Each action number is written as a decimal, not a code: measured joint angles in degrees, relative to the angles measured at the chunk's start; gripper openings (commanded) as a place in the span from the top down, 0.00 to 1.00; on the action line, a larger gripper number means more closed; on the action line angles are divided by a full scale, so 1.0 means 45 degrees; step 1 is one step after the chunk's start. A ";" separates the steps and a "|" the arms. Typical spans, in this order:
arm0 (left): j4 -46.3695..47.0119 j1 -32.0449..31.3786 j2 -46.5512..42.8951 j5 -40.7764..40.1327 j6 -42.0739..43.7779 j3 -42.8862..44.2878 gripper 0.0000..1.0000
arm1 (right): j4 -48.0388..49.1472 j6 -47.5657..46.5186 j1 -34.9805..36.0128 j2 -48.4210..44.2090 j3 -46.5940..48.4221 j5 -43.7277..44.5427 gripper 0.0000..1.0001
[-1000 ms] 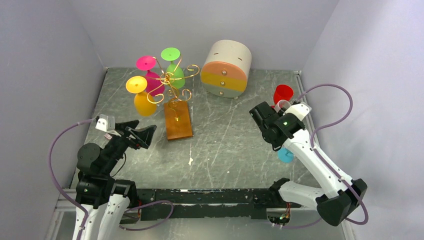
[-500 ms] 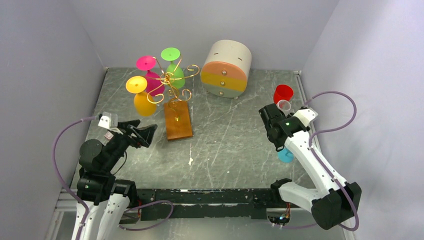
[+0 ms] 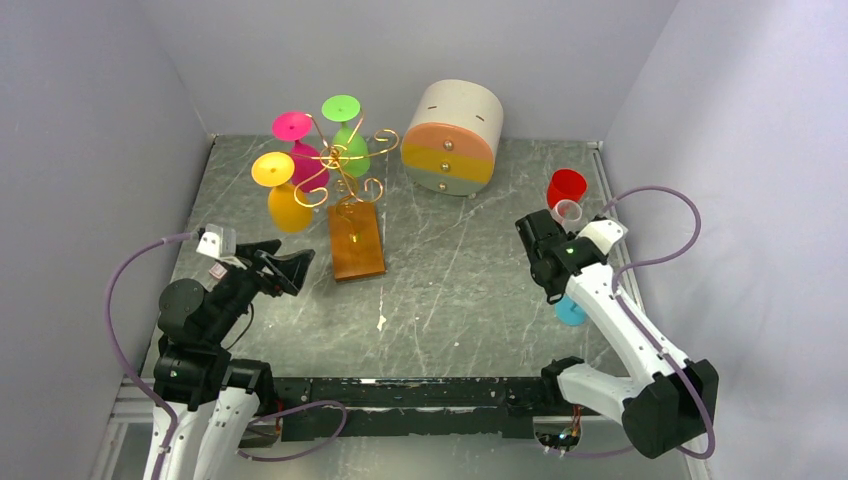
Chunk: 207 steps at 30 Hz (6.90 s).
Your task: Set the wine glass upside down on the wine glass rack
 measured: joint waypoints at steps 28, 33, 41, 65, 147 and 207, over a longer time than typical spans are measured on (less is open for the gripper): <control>0.0214 0.0073 -0.0044 0.0656 0.0083 -0.0092 0.11 | 0.2584 -0.4381 -0.0019 -0.3249 0.0136 -0.3089 1.00; 0.0855 0.0083 0.0015 0.1243 -0.0141 -0.0117 0.13 | 0.2948 -0.5163 -0.0019 -0.3706 0.0209 -0.4269 1.00; 0.2006 0.0087 0.0772 0.3045 0.0049 -0.0117 0.25 | 0.4580 -0.7048 -0.0019 -0.5547 0.0238 -0.7577 1.00; 0.5799 0.0092 0.1297 1.1623 0.7514 -0.0199 0.25 | 1.1555 -0.7276 -0.0019 -0.6057 -0.0772 -2.0958 1.00; 0.2453 -0.0335 0.2987 1.2755 1.0350 0.1486 0.93 | 1.1803 -0.8854 0.3604 -0.4138 -0.0053 -1.6572 0.33; -0.2885 -0.0107 0.1535 0.2861 -0.6946 0.5163 0.93 | 1.1254 -0.9049 0.3604 -0.4245 -0.0525 -1.3954 0.00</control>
